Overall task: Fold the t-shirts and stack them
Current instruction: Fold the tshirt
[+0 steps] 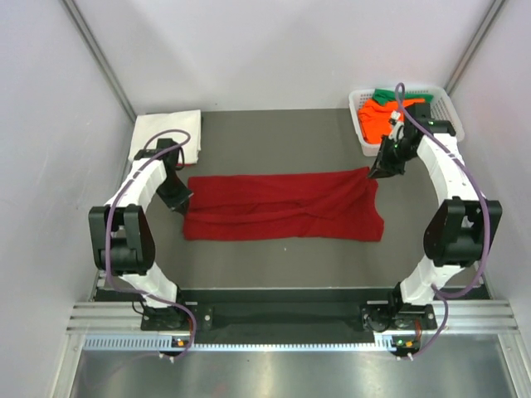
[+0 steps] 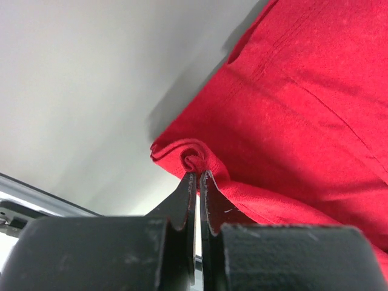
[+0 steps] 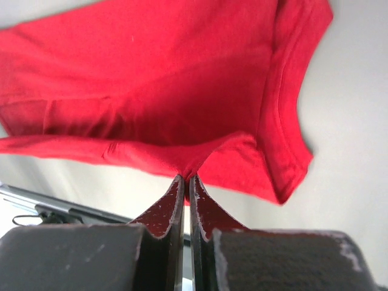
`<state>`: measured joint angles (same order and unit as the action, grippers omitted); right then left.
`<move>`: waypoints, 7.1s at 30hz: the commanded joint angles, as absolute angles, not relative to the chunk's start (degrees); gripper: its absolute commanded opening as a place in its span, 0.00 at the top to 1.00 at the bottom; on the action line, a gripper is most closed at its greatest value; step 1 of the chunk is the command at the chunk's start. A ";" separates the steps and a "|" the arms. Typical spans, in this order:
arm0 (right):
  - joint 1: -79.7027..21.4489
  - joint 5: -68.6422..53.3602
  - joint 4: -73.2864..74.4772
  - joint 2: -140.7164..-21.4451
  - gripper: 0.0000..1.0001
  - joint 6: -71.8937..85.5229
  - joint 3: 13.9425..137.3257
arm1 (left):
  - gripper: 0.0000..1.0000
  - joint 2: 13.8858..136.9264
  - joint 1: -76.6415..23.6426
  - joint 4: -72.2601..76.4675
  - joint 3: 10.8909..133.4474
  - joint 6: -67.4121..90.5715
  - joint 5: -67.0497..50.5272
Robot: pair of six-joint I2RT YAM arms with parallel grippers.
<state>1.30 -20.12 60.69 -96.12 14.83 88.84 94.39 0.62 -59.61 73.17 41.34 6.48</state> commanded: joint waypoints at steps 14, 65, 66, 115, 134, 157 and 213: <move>1.32 -21.88 56.87 -110.47 1.00 11.07 103.00 | 1.00 104.23 0.53 -59.85 83.84 38.76 9.23; 8.35 -17.49 45.71 -81.12 0.37 11.34 57.05 | 0.68 94.56 -6.94 -48.87 68.73 33.75 -6.86; 8.26 -17.66 44.40 -81.12 0.45 11.34 56.52 | 0.71 94.92 -7.03 -48.69 68.64 33.92 -6.86; -2.00 -21.87 32.91 -89.73 0.41 20.91 64.52 | 0.78 97.37 -8.08 -45.09 71.89 29.09 -13.70; -27.77 -22.33 19.77 -107.75 0.95 26.63 70.39 | 0.79 112.32 -11.95 -42.88 79.53 24.70 -11.43; -24.00 -19.69 32.69 -105.40 0.44 27.34 85.00 | 0.71 106.17 -14.05 -35.27 81.03 29.07 -28.81; -0.35 -26.46 20.39 -86.75 0.32 22.85 54.40 | 0.68 123.49 -44.12 -2.11 81.83 84.19 -13.80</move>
